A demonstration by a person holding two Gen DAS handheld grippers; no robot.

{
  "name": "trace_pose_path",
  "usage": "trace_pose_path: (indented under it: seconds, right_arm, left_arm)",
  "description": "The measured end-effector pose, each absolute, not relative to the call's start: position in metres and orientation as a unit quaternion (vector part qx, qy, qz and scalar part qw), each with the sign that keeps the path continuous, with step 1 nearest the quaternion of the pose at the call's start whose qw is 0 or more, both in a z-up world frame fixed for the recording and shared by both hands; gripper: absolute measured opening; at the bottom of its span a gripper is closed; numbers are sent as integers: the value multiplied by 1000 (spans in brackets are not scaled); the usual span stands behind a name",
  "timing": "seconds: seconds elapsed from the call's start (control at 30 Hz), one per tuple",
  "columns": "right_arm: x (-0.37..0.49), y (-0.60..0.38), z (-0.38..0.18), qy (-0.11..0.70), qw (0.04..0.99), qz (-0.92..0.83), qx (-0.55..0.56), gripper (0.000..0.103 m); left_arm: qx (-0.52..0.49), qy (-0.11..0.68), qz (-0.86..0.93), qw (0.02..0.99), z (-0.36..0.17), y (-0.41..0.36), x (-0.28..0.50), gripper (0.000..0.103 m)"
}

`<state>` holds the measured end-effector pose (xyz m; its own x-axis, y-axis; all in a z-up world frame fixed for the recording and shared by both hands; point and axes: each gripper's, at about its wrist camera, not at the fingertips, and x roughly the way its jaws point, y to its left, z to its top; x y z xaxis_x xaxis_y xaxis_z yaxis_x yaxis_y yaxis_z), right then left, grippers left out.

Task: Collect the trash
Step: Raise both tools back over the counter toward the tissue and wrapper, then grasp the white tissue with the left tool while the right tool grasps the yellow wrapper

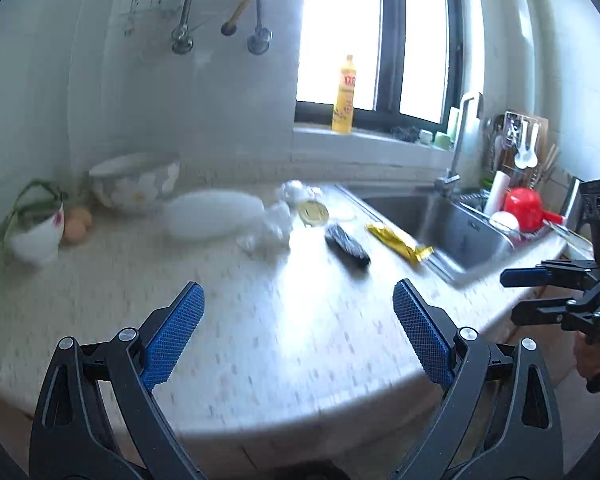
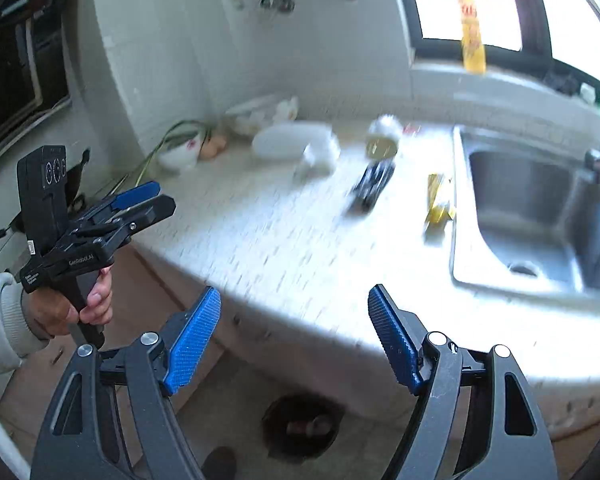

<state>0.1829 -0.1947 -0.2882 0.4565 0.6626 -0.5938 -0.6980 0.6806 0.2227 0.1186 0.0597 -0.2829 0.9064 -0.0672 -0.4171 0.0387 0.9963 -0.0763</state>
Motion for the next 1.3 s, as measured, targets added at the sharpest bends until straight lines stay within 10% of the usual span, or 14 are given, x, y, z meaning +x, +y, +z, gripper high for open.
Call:
trace_pose_path:
  seconds: [0.37,1.3]
  right_arm:
    - [279,-182,-268,322,899,295,-41,72]
    - [375,-159,-338,448,865,209,-84,11]
  left_arm:
    - [-19,268,-8,963,-255,68,233,86]
    - [-21,438,25,899,-320,79,355,34]
